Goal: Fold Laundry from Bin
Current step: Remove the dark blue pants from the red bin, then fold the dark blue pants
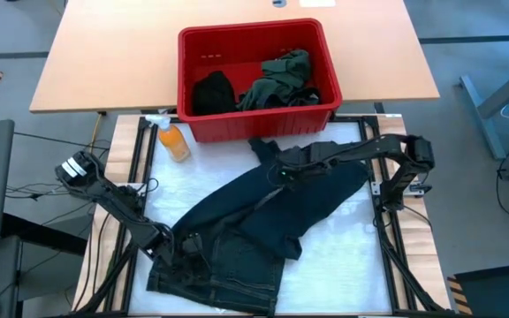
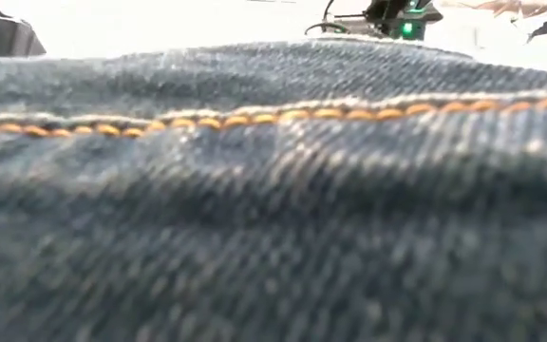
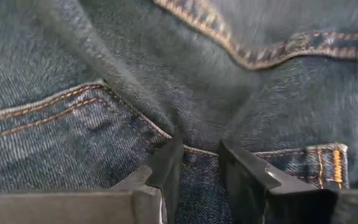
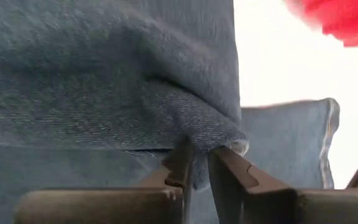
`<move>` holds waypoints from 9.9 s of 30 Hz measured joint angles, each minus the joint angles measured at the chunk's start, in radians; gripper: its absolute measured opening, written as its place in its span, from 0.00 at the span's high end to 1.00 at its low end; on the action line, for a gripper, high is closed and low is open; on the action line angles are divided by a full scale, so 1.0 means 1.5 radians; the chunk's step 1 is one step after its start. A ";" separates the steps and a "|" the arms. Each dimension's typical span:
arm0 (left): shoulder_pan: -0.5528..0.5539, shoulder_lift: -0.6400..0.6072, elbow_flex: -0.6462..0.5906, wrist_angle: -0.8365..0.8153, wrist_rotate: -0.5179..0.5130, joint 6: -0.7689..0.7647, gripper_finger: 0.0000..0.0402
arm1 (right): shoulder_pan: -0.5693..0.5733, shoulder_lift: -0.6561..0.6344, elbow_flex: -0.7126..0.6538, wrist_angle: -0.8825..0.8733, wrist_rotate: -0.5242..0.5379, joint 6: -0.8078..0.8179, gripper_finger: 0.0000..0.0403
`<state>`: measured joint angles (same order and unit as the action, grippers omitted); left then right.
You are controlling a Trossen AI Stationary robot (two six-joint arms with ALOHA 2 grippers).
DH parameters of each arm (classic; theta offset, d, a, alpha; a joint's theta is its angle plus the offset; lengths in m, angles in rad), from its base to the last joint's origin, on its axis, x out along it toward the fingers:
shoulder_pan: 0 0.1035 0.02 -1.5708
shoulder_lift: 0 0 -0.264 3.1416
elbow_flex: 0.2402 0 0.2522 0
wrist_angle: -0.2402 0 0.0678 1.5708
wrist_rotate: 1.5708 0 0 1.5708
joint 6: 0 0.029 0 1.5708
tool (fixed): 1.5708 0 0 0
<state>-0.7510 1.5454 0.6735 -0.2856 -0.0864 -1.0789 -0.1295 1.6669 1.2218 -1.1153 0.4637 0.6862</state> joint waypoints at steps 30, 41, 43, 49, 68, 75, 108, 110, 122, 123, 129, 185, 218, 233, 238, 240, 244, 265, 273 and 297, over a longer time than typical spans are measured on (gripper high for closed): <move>0.035 -0.279 -0.006 -0.120 -0.343 0.040 0.83 | 0.090 -0.358 -0.450 0.625 -0.033 0.159 0.93; 0.105 -0.028 -0.006 0.229 -0.292 0.091 0.84 | 0.068 -0.331 -0.449 0.973 -0.132 -0.060 0.95; 0.122 0.022 -0.006 0.281 -0.272 0.073 0.84 | 0.047 -0.290 -0.449 1.000 -0.163 -0.060 0.95; 0.159 0.122 -0.005 0.426 -0.150 0.058 0.84 | 0.027 -0.100 -0.422 1.119 -0.209 -0.034 0.95; 0.117 0.142 0.012 0.366 0.157 0.018 1.00 | -0.046 -0.079 -0.339 0.447 -0.050 0.109 0.95; 0.116 0.141 0.011 0.354 0.187 0.040 1.00 | -0.046 -0.217 -0.343 0.126 0.063 0.239 0.95; 0.070 -0.035 0.008 0.226 0.011 0.088 1.00 | -0.028 -0.055 -0.333 0.471 -0.092 0.225 0.95; 0.056 -0.021 0.008 0.227 0.008 0.067 1.00 | 0.004 -0.079 -0.338 0.355 -0.063 0.263 0.95; 0.020 0.005 0.008 0.228 0.039 0.018 1.00 | 0.158 -0.419 -0.304 0.422 0.031 0.235 0.93; 0.020 0.004 0.008 0.229 0.048 0.019 1.00 | 0.146 -0.446 -0.299 0.399 0.065 0.234 0.92; 0.027 0.004 0.008 0.236 0.062 0.031 1.00 | -0.005 -0.511 -0.310 0.318 0.120 0.209 0.90; -0.031 0.003 0.006 0.226 -0.052 -0.015 1.00 | 0.027 -0.693 -0.292 0.197 0.293 0.242 0.92; -0.030 0.003 0.006 0.232 -0.056 -0.022 1.00 | -0.383 -0.491 -0.412 0.232 -0.032 0.127 0.37; -0.030 0.003 0.006 0.233 -0.057 -0.045 1.00 | -0.579 -0.299 -0.412 0.380 -0.166 -0.051 0.37; -0.030 0.003 0.006 0.234 -0.070 -0.059 1.00 | -0.552 -0.266 -0.412 0.386 -0.119 -0.034 0.38; -0.030 0.003 0.006 0.235 -0.080 -0.060 1.00 | -0.548 -0.248 -0.412 0.397 -0.145 -0.034 0.39; -0.030 0.003 0.006 0.234 -0.110 -0.060 1.00 | -0.533 -0.189 -0.410 0.425 -0.165 -0.018 0.44; -0.030 0.004 0.006 0.219 -0.138 -0.057 1.00 | -0.395 -0.530 -0.343 0.132 0.063 0.083 0.91; -0.030 0.004 0.006 0.213 -0.142 -0.054 1.00 | -0.369 -0.701 -0.310 0.130 0.222 0.192 0.91; -0.029 0.007 0.006 0.213 -0.148 -0.045 1.00 | -0.426 -0.465 -0.309 0.071 0.165 0.138 0.88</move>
<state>-0.7948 1.5566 0.6827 0.0332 -0.3087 -1.1470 -0.7682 0.9696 0.7578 -1.0091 0.7119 0.8936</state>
